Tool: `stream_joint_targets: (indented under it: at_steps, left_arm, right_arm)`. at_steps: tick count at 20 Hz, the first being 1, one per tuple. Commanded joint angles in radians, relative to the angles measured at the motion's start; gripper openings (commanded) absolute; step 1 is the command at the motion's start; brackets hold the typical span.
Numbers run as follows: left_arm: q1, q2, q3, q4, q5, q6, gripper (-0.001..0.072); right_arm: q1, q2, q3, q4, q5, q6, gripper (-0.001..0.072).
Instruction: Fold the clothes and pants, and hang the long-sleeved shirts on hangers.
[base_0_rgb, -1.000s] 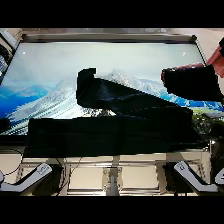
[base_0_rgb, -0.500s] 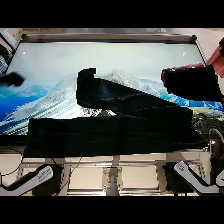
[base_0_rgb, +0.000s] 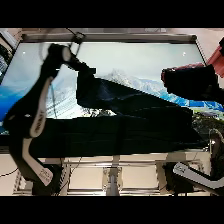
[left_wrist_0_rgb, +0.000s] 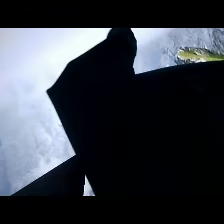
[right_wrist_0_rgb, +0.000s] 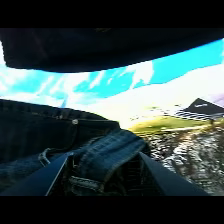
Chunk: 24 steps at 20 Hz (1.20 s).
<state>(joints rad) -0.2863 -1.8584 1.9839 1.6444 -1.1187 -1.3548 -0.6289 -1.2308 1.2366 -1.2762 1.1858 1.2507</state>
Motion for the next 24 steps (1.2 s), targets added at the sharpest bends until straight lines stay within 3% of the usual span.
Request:
stream_joint_targets:
  at_steps: [1,5,9,16,18,19,20,21,24]
  left_arm:
    - [-0.049,-0.158,0.13,0.057,-0.11,-0.037,0.0362]
    - [-0.049,-0.2,0.127,0.057,-0.158,-0.026,0.0362]
    - [-0.057,-0.237,0.125,0.023,-0.198,0.058,0.0362]
    - [-0.054,-0.269,0.108,0.024,-0.156,0.057,0.0362]
    - [-0.051,-0.28,0.108,0.034,-0.118,0.018,0.0363]
    - [-0.048,-0.282,0.108,0.045,-0.086,-0.018,0.0392]
    - [-0.048,-0.282,0.108,0.059,-0.06,-0.045,0.0497]
    - [-0.048,-0.282,0.108,0.079,-0.044,-0.064,0.0525]
    - [-0.036,-0.287,0.107,0.084,-0.035,-0.082,0.0525]
  right_arm:
    - [0.031,-0.051,0.001,-0.004,-0.004,-0.014,0.0479]
    - [0.031,-0.067,-0.013,-0.002,-0.042,-0.014,0.0479]
    - [0.031,-0.068,-0.02,-0.003,-0.055,-0.014,0.0479]
    - [0.031,-0.068,-0.02,-0.003,-0.054,-0.014,0.0479]
    - [0.031,-0.068,-0.02,-0.003,-0.053,-0.014,0.0479]
    - [0.031,-0.068,-0.02,-0.003,-0.053,-0.014,0.0478]
    - [0.031,-0.068,-0.02,-0.003,-0.053,-0.014,0.0479]
    - [0.031,-0.068,-0.02,-0.003,-0.053,-0.014,0.0478]
    - [0.031,-0.068,-0.02,-0.003,-0.053,-0.014,0.0478]
